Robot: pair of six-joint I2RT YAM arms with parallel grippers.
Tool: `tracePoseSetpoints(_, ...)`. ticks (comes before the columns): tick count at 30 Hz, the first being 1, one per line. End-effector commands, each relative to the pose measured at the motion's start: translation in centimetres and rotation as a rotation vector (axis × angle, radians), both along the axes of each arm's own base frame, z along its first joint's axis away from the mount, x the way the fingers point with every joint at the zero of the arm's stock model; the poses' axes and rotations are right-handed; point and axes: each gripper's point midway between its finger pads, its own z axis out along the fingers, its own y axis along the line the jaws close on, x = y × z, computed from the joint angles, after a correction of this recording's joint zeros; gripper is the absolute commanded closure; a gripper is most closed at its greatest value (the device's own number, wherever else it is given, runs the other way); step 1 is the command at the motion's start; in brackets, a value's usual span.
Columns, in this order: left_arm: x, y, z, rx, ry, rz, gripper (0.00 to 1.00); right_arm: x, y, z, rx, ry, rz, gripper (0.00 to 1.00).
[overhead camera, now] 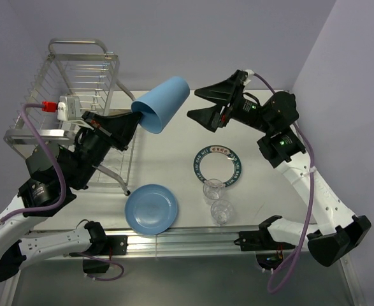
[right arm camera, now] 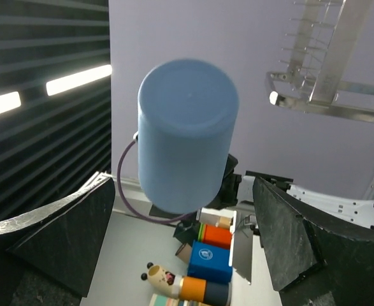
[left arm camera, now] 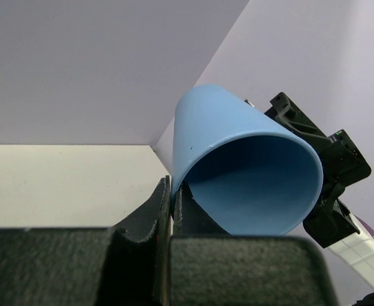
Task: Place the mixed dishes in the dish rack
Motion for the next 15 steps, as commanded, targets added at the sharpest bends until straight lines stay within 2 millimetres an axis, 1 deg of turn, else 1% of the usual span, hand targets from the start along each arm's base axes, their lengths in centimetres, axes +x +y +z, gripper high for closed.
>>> tracePoseSetpoints(1, -0.8, 0.7, 2.8, -0.06, -0.083, -0.016, 1.0, 0.3, 0.1, 3.0, 0.059, -0.058, -0.025, 0.05)
tracePoseSetpoints(3, -0.9, 0.8, 2.7, -0.062, -0.083, -0.016, 1.0, 0.8, 0.4, 3.3, 0.065, -0.058, -0.033, 0.05)
tracePoseSetpoints(5, -0.8, 0.8, 2.6, -0.064, -0.08, -0.014, 1.0, 1.1, 1.2, 3.6, 0.061, -0.061, -0.023, 0.05)
tracePoseSetpoints(6, -0.9, 0.8, 2.6, -0.065, -0.081, -0.016, 1.0, 1.8, 1.6, 3.4, 0.056, -0.054, -0.03, 0.05)
tracePoseSetpoints(8, -0.8, 0.7, 2.6, -0.066, -0.079, -0.018, 1.0, 1.7, 2.1, 4.0, 0.067, -0.07, -0.025, 0.07)
tracePoseSetpoints(10, -0.8, 0.6, 2.5, -0.064, -0.079, -0.02, 1.0, 2.2, 2.6, 4.2, 0.057, -0.081, -0.027, 0.09)
tracePoseSetpoints(14, -0.6, 0.9, 2.5, -0.059, -0.071, 0.002, 1.0, 2.1, 3.4, 4.7, 0.06, -0.097, -0.016, 0.13)
tracePoseSetpoints(15, -0.5, 1.0, 2.4, -0.056, -0.07, 0.01, 1.0, 2.0, 3.6, 4.6, 0.049, -0.1, -0.014, 0.13)
